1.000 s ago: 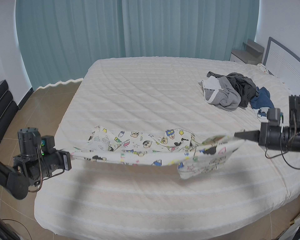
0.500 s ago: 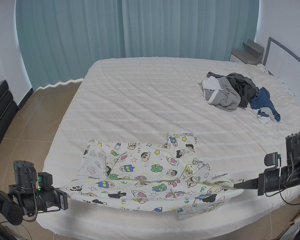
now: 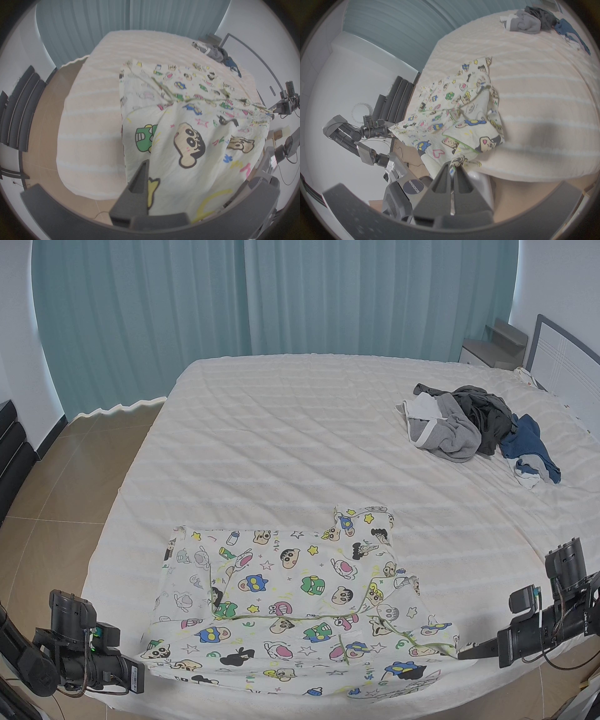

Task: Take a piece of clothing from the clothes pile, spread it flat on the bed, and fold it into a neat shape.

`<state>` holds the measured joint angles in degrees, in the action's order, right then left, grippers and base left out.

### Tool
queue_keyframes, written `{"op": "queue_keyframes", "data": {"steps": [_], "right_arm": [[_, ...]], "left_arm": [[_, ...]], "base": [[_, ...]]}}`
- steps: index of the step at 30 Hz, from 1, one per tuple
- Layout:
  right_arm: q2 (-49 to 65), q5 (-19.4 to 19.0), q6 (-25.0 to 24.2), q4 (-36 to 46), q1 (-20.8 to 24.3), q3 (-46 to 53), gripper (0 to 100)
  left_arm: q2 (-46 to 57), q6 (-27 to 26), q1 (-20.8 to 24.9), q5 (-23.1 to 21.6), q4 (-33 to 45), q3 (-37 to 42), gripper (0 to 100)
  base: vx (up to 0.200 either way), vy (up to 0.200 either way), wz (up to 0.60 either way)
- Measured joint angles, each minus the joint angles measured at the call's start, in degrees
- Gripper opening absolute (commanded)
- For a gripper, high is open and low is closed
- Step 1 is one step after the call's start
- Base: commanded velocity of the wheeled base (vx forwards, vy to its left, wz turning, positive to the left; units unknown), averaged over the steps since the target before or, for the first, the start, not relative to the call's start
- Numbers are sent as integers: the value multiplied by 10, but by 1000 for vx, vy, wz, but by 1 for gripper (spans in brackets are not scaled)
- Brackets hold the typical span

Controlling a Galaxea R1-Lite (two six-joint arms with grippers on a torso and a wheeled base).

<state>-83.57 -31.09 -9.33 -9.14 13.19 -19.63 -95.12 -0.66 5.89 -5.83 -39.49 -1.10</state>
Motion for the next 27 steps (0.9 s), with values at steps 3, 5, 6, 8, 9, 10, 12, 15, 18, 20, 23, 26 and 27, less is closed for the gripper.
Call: {"op": "queue_keyframes", "data": {"steps": [3,5,6,8,9,10,12,15,18,20,23,26,27], "right_arm": [[-4,2,5,27,8,6,0],[-10,5,12,39,17,11,0],[-15,11,17,41,22,14,0],[-26,27,29,44,29,22,0],[-35,36,38,44,33,28,0],[-40,40,43,44,34,31,0],[-52,47,53,44,37,37,0],[-70,50,59,42,39,42,0],[-84,54,60,41,41,42,0],[-92,62,60,41,43,42,0],[-101,71,60,41,48,42,100],[-108,73,60,41,53,42,100],[-109,73,60,41,54,42,100]], "left_arm": [[-5,-2,0,-13,30,1,0],[-8,-6,0,-22,49,0,0],[-9,-9,0,-25,62,1,0],[-10,-17,0,-28,81,1,0],[-11,-21,0,-29,90,1,0],[-12,-23,1,-30,95,1,0],[-15,-26,1,-30,102,1,0],[-30,-28,1,-29,101,1,0],[-50,-28,1,-28,100,1,0],[-64,-28,1,-29,100,1,0],[-80,-29,1,-32,100,1,100],[-90,-30,1,-34,100,1,100],[-93,-30,1,-34,100,1,100]], "base": [[0,0,0],[0,0,0],[0,0,0],[0,0,0],[0,0,0],[0,0,0],[0,0,0],[0,0,0],[0,0,0],[0,0,0],[0,0,0],[0,0,0],[0,0,0]]}}
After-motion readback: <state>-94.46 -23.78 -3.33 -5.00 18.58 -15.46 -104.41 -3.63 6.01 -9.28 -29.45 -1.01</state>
